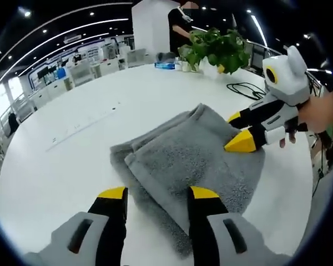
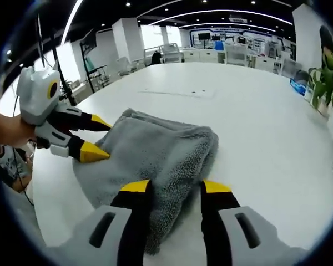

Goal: Fold the towel on the table until its edges align and the towel forms a compact rectangular stack.

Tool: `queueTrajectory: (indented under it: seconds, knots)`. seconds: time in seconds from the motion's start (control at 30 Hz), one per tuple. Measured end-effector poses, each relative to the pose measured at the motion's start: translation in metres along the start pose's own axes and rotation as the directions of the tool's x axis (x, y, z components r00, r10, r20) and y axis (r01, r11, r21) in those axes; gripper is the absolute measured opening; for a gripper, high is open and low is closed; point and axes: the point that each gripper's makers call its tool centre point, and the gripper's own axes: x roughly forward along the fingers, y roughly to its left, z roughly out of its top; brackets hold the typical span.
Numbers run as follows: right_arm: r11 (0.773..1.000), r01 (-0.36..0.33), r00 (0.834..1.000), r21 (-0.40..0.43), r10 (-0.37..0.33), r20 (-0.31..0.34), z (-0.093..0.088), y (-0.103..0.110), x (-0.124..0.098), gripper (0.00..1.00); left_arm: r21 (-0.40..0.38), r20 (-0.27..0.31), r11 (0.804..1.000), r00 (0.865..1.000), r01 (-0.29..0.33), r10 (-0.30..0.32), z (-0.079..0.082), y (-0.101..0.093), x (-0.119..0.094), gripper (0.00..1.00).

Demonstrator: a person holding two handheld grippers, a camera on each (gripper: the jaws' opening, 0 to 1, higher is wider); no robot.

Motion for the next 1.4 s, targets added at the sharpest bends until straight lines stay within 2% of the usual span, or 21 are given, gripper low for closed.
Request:
queueTrajectory:
  seconds: [0.17, 0.27, 0.37, 0.57, 0.73, 0.93, 1.07, 1.27, 1.4]
  knots:
    - [1.0, 0.018, 0.996, 0.01, -0.019, 0.082, 0.021, 0.002, -0.016, 0.38, -0.002, 0.032, 1.0, 0.999, -0.02, 0.02, 0.009, 0.002, -0.013, 0.46]
    - [1.0, 0.018, 0.995, -0.011, -0.016, 0.1, 0.025, 0.006, -0.024, 0.45, 0.0, 0.054, 1.0, 0.998, -0.028, 0.028, 0.015, 0.002, -0.021, 0.46]
    - [0.999, 0.02, 0.994, -0.043, -0.016, 0.108, 0.026, 0.01, -0.03, 0.57, 0.005, 0.064, 0.999, 0.997, -0.035, 0.035, 0.016, 0.003, -0.031, 0.48]
    - [0.997, 0.014, 0.991, -0.072, -0.004, 0.13, 0.032, 0.017, -0.043, 0.64, 0.016, 0.09, 0.999, 0.995, -0.052, 0.051, 0.019, 0.003, -0.049, 0.55]
    - [0.996, 0.012, 0.991, -0.084, 0.0, 0.133, 0.031, 0.021, -0.052, 0.71, 0.035, 0.108, 0.997, 0.992, -0.067, 0.063, 0.023, 0.001, -0.063, 0.61]
    - [0.994, 0.002, 0.99, -0.113, 0.014, 0.139, 0.028, 0.032, -0.067, 0.75, 0.059, 0.115, 0.995, 0.991, -0.076, 0.068, 0.023, -0.004, -0.08, 0.62]
    - [0.991, -0.001, 0.991, -0.131, 0.018, 0.132, 0.023, 0.036, -0.073, 0.8, 0.071, 0.118, 0.994, 0.991, -0.078, 0.07, 0.021, -0.008, -0.09, 0.62]
    - [0.991, 0.006, 0.991, -0.133, 0.012, 0.137, 0.016, 0.04, -0.083, 0.81, 0.071, 0.118, 0.994, 0.99, -0.088, 0.079, 0.021, -0.013, -0.102, 0.65]
    - [0.99, 0.002, 0.99, -0.14, 0.017, 0.139, 0.011, 0.047, -0.091, 0.84, 0.069, 0.117, 0.993, 0.99, -0.093, 0.084, 0.014, -0.017, -0.112, 0.68]
